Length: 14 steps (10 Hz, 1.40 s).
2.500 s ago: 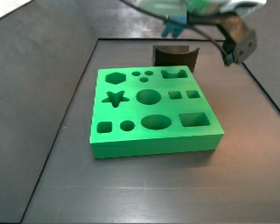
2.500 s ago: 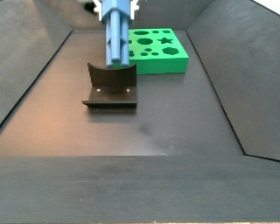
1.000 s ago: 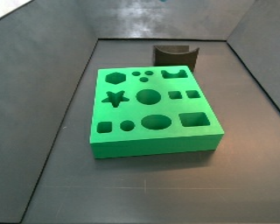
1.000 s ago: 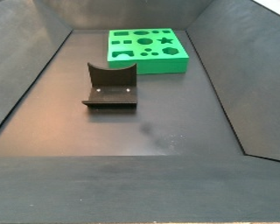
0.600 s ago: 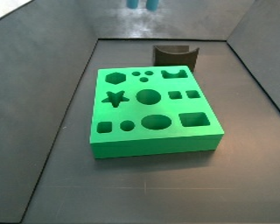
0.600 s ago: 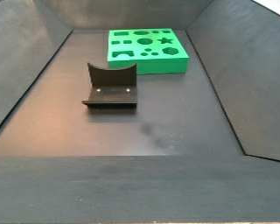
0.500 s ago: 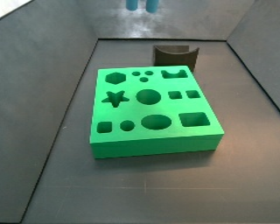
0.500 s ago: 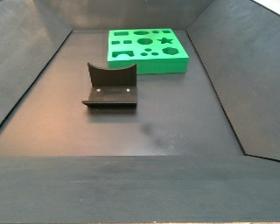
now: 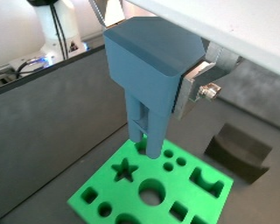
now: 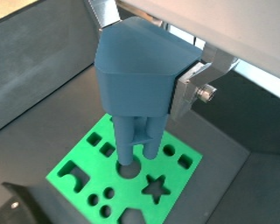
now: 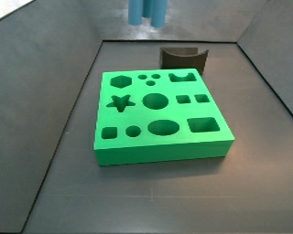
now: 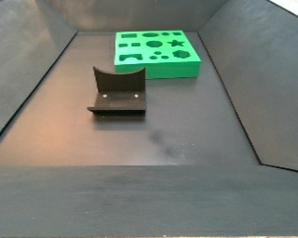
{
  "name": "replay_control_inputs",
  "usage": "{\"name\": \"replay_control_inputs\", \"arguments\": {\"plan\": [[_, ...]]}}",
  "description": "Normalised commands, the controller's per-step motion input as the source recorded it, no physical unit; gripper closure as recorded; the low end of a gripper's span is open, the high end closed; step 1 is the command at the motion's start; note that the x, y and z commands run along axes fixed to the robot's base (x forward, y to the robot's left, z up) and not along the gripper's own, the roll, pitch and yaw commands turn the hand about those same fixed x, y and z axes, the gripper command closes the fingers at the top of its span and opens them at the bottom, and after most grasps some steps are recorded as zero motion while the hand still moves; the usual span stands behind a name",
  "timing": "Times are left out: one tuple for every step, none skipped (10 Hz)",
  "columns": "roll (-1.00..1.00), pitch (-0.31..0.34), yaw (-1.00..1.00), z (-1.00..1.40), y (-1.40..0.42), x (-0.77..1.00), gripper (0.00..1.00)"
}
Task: Pick up the 3 prong object. Move up. Place the 3 prong object on the fixture. Regrasp the 3 prong object. Move to above the board. Insert the 3 prong object.
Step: Move to above the board, then insert the 3 prong object.
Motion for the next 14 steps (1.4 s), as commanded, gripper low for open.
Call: {"name": "replay_control_inputs", "arguments": {"plan": [[-0.25, -0.084, -0.01, 0.01, 0.02, -0.07, 1.00], [0.00, 0.000, 0.00, 0.00, -0.02, 0.00, 1.00], [-0.06, -0.027, 0.05, -0.07, 0.00, 0.00, 1.00], [-0.20, -0.184, 0.82, -0.25, 0.09, 0.00, 1.00], [-0.11, -0.204, 0.96, -0.31, -0.01, 0.00, 1.00], [-0.10, -0.186, 0.99, -0.31, 0.00, 0.00, 1.00], [-0.09, -0.187, 0.99, -0.31, 0.00, 0.00, 1.00], [-0.09, -0.187, 1.00, -0.31, 0.00, 0.00, 1.00], [-0.08, -0.189, 1.00, -0.30, 0.00, 0.00, 1.00], [-0.08, -0.187, 1.00, -0.31, 0.00, 0.00, 1.00], [-0.08, -0.186, 1.00, -0.31, 0.00, 0.00, 1.00], [-0.08, -0.186, 1.00, -0.31, 0.00, 0.00, 1.00], [-0.08, -0.186, 1.00, -0.31, 0.00, 0.00, 1.00], [-0.08, -0.171, 1.00, -0.29, 0.00, 0.00, 1.00]]}}
